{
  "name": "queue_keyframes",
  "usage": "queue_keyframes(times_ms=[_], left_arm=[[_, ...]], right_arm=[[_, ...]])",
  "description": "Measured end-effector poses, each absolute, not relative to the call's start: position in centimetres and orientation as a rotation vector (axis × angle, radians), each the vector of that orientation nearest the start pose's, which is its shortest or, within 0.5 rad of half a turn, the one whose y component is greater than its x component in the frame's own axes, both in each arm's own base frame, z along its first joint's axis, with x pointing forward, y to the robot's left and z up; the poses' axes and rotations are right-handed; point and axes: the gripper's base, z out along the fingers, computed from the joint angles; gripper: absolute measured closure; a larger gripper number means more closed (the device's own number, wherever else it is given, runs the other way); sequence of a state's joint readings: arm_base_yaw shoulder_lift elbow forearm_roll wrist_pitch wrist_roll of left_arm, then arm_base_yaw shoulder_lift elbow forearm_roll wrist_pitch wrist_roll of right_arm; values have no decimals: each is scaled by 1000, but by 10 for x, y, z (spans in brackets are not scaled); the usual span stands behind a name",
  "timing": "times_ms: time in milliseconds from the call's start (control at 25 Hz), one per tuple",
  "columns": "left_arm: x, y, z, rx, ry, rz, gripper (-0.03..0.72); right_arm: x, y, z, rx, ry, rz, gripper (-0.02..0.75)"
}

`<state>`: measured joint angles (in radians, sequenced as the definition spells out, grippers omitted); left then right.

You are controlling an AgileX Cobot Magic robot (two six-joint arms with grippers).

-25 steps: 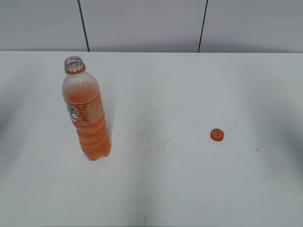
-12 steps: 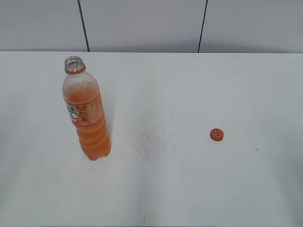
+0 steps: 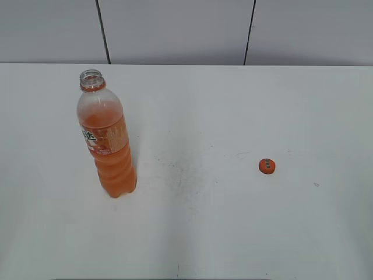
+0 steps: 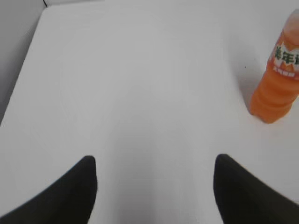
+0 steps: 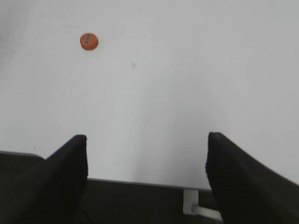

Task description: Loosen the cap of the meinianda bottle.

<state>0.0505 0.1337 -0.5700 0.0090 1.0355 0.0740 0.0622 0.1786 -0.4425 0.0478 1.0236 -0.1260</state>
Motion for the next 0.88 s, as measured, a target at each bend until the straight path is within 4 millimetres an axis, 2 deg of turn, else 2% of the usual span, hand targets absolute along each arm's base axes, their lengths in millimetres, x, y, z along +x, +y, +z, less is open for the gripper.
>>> queue_keyframes(times_ms=[200, 880], left_arm=[[-12, 0, 298, 22, 1955, 93, 216], [-13, 0, 298, 22, 1949, 98, 220]], right_arm=[[3, 4, 264, -194, 2059, 17, 146], [2, 4, 263, -193, 2052, 20, 146]])
